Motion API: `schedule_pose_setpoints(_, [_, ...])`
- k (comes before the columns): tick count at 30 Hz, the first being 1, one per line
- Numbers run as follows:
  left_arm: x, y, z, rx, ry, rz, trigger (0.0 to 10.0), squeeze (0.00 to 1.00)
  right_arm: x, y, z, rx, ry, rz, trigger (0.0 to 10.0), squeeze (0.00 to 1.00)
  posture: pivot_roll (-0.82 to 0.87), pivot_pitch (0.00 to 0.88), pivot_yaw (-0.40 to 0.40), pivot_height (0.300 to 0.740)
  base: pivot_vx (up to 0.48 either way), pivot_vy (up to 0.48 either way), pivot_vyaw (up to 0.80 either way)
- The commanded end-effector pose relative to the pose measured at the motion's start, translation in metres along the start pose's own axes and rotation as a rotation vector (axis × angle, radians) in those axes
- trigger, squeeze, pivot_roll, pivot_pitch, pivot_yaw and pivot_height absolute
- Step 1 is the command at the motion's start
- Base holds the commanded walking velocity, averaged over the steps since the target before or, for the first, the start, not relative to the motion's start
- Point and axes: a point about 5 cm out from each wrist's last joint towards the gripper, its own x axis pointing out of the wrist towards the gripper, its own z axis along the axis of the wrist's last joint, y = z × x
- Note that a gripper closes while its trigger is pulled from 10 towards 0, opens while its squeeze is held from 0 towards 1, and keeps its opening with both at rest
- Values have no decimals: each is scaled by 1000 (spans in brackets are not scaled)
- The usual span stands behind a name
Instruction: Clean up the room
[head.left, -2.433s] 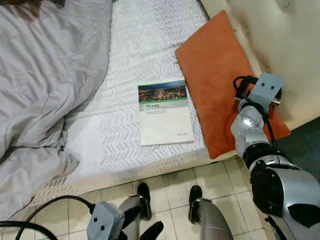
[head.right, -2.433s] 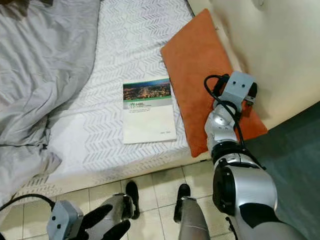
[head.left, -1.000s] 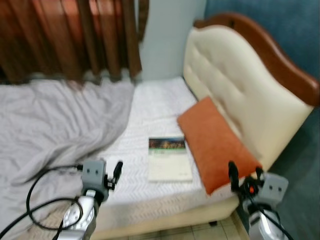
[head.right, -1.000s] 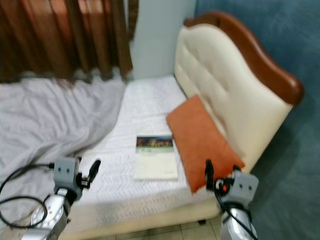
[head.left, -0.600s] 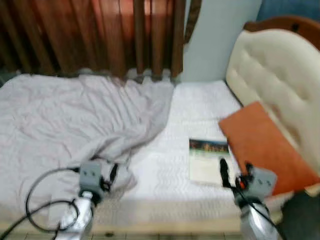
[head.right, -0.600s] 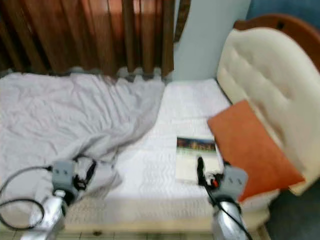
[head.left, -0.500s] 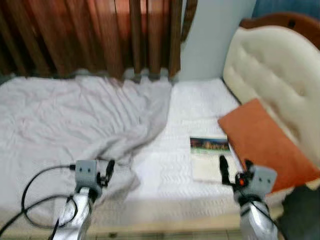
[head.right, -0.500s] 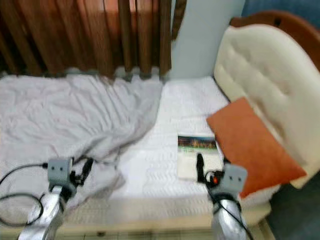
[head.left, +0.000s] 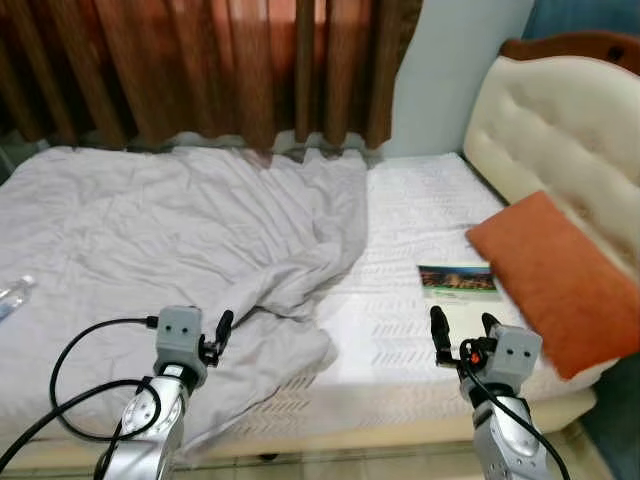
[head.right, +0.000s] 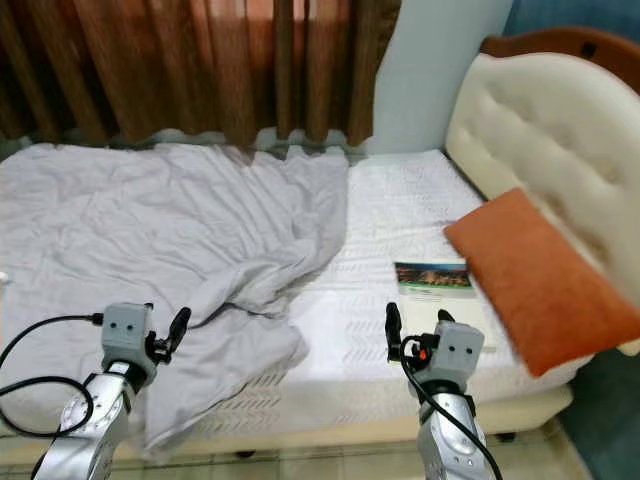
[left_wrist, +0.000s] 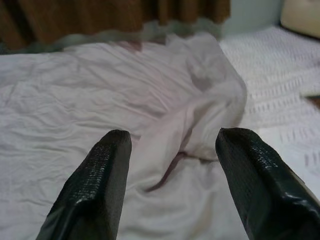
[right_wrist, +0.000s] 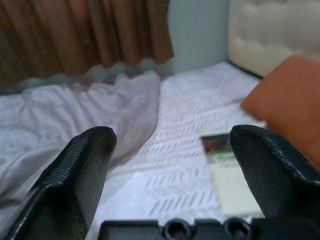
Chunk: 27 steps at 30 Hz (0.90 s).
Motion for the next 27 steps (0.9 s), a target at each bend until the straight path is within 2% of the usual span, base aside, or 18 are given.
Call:
schedule_pose_setpoints(1, [6,-5,2,21,3,-26,10000,0,-1,-5,-5,-20,34,-9,10000,0,-39,0,-7,740,0,0,-619])
schedule_pose_setpoints(3, [11,-2,3,33,3,-23,10000,0,0,-5,-6,-13,41,-10,10000,0,-40,0,-6,740,0,0,-731])
schedule_pose_setpoints(4, [18,0,4,46,11,-41,10000,0,1,-4,-8,-11,55,-5,10000,0,-43,0,-3,740,0,0,-738])
schedule_pose_setpoints(8, [27,5,8,63,18,-54,10000,0,1,-1,-9,-6,62,18,10000,0,-52,0,3,740,0,0,-738])
schedule_pose_setpoints(13, [31,11,2,88,70,-64,10000,0,-4,1,-13,-2,71,23,10000,0,-65,0,11,740,0,0,-738])
schedule_pose_setpoints(18, [35,9,-7,98,118,-98,10000,0,-12,1,-16,-3,87,28,10000,0,-73,0,10,740,0,396,-735])
schedule_pose_setpoints(21, [38,12,-10,85,137,-95,10000,0,-15,2,-18,-16,98,41,10000,0,-85,0,11,740,0,437,-738])
schedule_pose_setpoints(24, [43,16,-18,-27,190,-58,10000,0,-28,8,-17,-49,105,111,10000,0,-137,73,-3,740,0,459,-254])
schedule_pose_setpoints(27, [47,8,-20,-33,202,-56,10000,0,-36,8,-13,-50,120,128,10000,0,-182,132,-36,740,0,0,0])
